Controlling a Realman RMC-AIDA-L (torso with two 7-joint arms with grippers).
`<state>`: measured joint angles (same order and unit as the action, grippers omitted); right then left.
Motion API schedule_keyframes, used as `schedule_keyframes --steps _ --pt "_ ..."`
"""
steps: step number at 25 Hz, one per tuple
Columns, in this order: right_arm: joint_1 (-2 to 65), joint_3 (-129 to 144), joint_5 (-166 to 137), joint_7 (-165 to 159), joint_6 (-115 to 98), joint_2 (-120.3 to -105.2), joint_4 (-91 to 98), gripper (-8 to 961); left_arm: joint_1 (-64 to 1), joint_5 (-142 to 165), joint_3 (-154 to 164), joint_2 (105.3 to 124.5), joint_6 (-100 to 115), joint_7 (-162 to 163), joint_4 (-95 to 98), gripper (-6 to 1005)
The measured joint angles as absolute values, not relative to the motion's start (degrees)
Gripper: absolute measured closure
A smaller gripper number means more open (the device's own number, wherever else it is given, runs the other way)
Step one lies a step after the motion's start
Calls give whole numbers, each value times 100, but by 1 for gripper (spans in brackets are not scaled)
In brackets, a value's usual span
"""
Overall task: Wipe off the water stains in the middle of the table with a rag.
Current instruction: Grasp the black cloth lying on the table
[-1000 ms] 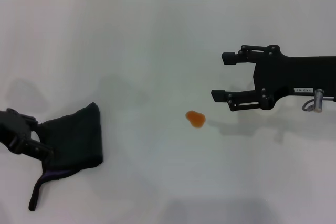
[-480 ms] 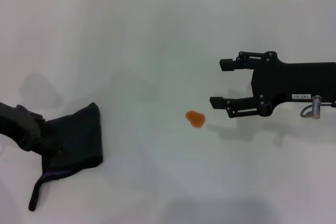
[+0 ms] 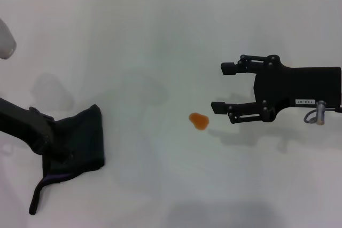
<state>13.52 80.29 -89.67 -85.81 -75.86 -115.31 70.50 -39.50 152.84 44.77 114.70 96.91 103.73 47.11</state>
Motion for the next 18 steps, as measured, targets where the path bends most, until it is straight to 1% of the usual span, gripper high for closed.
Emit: schedule_keyframes --steps 11,18 --pt "1310 8040 -8938 -8558 -7616 -11531 7048 125 -3978 15350 4575 11505 9631 10412 4710 116" --pt "1278 8054 -8826 -8421 -7629 -11531 6960 125 -4083 15488 4596 11467 9733 10529 4769 116"
